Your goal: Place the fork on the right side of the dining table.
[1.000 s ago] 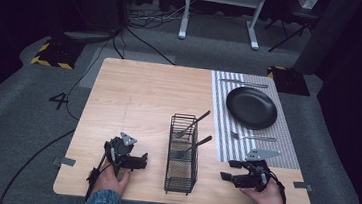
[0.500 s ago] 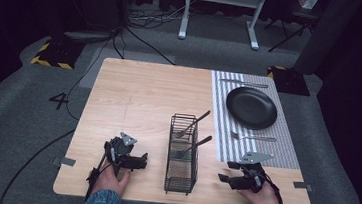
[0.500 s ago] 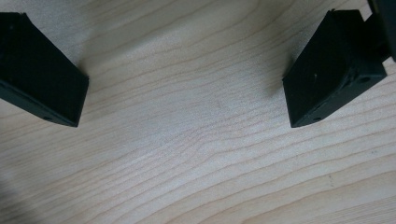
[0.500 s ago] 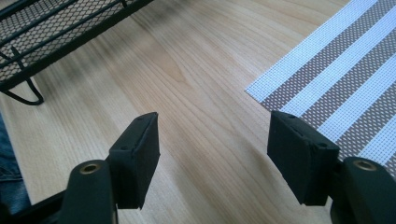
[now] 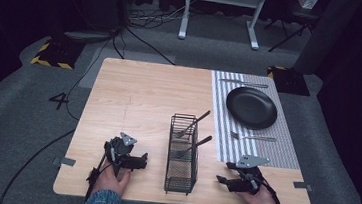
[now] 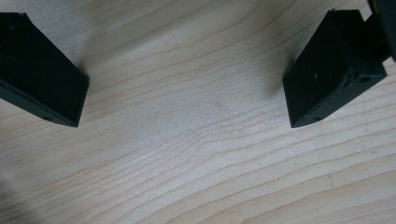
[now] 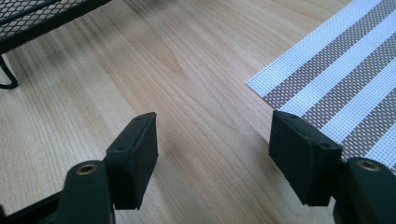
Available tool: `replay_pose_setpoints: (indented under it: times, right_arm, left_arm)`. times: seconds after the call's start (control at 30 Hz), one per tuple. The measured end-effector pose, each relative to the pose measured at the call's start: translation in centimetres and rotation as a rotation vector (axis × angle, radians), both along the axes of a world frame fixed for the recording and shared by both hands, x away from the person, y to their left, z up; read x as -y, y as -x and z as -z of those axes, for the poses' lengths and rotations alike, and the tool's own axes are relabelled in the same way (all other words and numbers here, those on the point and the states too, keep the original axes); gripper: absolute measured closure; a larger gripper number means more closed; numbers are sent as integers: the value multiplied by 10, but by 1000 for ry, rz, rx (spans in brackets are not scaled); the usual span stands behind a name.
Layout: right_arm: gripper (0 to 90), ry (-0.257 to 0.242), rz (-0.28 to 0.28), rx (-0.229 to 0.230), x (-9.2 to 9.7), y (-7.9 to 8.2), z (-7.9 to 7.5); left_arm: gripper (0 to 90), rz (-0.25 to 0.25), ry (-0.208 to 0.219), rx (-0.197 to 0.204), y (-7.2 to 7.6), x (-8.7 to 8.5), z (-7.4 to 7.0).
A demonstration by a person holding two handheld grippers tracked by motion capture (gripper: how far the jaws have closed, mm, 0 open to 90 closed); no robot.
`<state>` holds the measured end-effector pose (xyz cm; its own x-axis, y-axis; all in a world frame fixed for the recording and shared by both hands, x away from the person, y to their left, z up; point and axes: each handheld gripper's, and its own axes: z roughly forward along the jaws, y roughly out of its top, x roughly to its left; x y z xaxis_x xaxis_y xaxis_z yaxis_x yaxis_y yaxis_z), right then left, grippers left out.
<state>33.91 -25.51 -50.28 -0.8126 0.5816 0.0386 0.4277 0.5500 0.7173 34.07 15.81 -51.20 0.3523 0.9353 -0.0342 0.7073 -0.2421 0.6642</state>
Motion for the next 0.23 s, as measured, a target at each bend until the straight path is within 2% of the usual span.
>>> replay_pose_setpoints:
  times: [0.13,0.23]
  right_arm:
    - [236,3,-3,74,-3,6,7]
    - [194,7,3,64,-4,5,7]
  left_arm:
    - [3,0,0,0,0,0,0]
    - [3,0,1,0,0,0,0]
